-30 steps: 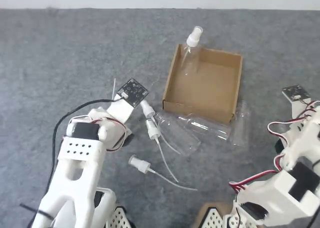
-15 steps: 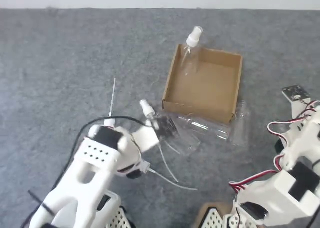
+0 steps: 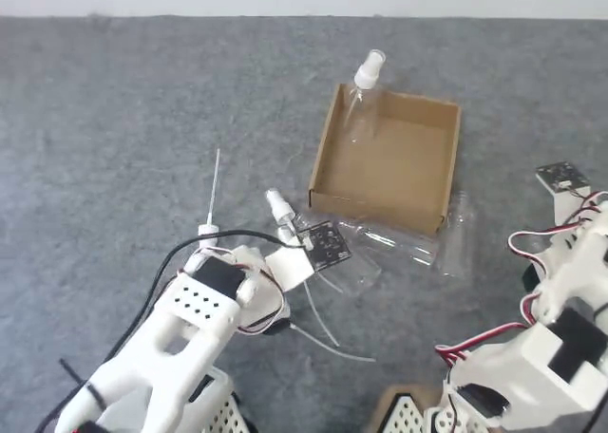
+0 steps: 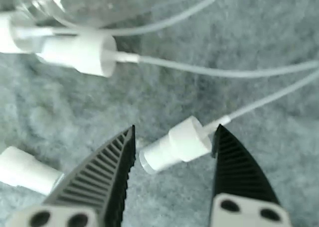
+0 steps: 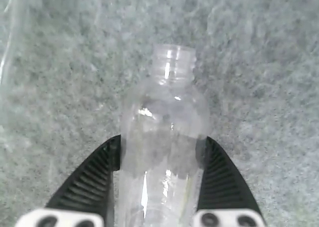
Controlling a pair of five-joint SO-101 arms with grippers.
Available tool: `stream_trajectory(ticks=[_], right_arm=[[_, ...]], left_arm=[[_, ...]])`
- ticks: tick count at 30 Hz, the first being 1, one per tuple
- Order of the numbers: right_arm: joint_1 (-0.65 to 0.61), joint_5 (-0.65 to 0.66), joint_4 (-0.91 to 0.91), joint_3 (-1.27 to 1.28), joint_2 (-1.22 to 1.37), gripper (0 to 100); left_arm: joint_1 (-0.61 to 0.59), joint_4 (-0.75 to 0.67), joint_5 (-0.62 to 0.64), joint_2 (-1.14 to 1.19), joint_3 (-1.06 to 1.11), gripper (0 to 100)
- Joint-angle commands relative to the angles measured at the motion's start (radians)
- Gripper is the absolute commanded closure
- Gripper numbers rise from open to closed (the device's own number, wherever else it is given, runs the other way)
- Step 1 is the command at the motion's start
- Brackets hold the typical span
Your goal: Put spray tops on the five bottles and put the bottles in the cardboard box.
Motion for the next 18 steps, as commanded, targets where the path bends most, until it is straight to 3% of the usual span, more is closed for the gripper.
stream_trajectory(ticks=[1,10,18], right_arm=[[0.015,0.011,0.021,0.012,-0.024,94.0],[0.016,0.011,0.024,0.012,-0.025,94.0],[0.018,0.011,0.025,0.012,-0.025,94.0]], left_arm=[[-0.04,-0.023,-0.029,-0.002,0.028,77],[-0.275,-0.026,-0.189,-0.003,0.018,77],[-0.43,-0.026,-0.196,-0.003,-0.122,77]])
